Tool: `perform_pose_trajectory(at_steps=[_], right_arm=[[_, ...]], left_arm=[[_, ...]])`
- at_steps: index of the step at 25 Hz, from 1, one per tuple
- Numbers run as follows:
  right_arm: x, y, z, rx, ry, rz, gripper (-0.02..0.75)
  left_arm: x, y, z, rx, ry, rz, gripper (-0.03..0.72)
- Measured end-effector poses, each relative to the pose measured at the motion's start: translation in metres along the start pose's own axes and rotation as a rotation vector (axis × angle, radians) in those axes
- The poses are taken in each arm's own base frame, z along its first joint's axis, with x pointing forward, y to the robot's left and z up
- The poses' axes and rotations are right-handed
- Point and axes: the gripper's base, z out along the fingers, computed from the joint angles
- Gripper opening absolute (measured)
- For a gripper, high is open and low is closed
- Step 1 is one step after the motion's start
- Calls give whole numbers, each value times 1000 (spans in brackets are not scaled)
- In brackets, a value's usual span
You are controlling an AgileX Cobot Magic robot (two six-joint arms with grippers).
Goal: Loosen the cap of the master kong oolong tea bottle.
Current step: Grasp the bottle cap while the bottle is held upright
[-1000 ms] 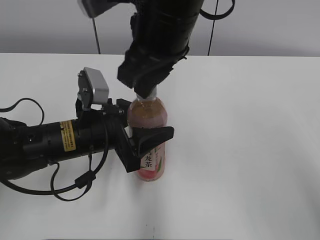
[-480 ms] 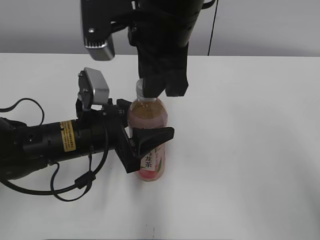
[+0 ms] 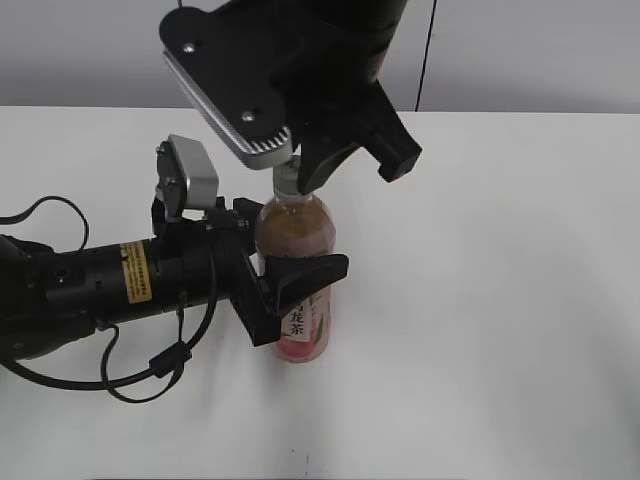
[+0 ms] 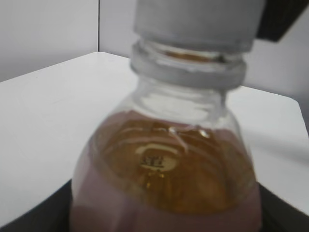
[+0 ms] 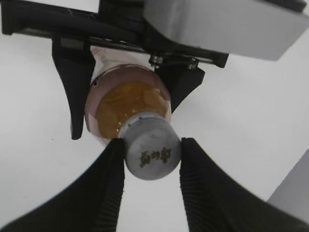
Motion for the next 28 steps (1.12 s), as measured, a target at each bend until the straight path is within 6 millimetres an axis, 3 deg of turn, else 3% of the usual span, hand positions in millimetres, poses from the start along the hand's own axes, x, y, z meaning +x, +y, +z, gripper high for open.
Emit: perform_pose_trajectory(at_steps=[8,17,20,23,28], right_arm=[[-2,0,-1,7,-25,-446,270],[-2,0,-1,15,-30,-741,269],[-2,0,-1,16,-30,-736,269],[-2,0,-1,14,-31,-606,279],[-7,0,-1,9,-67,-282,421]], left_arm=[[0,-1,0,7,0,5,438],[0,-1,0,8,0,7,438],[0,-1,0,9,0,7,438],[0,-1,0,9,0,7,438],[0,0,0,4,0,2,438]])
